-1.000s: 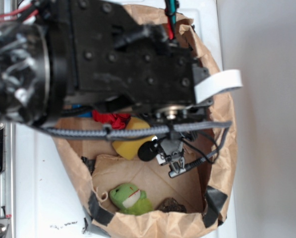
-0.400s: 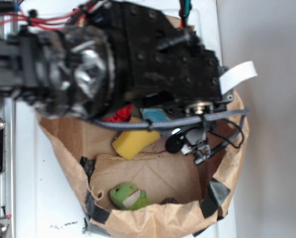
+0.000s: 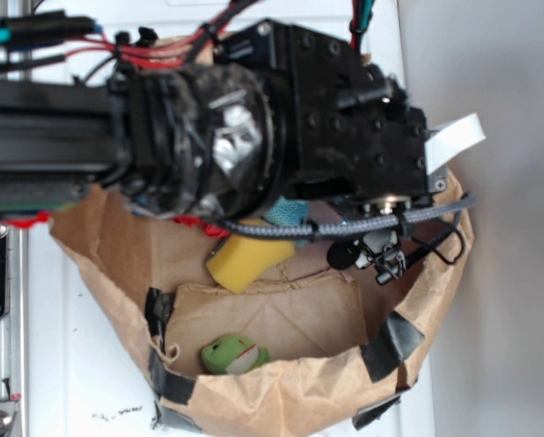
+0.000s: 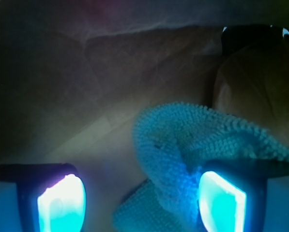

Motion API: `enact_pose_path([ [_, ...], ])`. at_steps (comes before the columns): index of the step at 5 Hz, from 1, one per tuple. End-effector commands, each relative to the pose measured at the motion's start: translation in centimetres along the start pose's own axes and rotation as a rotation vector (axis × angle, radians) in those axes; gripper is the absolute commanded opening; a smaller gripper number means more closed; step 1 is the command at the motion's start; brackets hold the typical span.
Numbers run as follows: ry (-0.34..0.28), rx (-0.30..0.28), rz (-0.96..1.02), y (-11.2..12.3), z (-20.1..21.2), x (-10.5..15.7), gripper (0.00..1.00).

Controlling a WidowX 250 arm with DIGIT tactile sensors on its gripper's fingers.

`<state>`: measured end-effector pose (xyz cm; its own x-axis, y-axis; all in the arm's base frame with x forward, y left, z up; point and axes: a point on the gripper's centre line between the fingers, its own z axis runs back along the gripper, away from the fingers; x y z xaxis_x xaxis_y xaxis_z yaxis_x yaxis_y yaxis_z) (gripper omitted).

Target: Grab the blue cloth.

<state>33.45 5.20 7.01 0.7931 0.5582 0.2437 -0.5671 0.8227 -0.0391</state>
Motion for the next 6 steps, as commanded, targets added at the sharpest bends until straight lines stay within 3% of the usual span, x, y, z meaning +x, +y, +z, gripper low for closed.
enact_pose_path([
  [1,-0.059,0.035,-0.035,0.3,-0.2,0.5,1.00],
  [2,-0.068,0.047,-0.045,0.4,-0.3,0.4,0.06],
  [3,-0.101,0.047,-0.051,0.5,-0.2,-0.2,0.00],
  [6,-0.074,0.043,-0.108,0.9,1.5,-0.9,0.00],
])
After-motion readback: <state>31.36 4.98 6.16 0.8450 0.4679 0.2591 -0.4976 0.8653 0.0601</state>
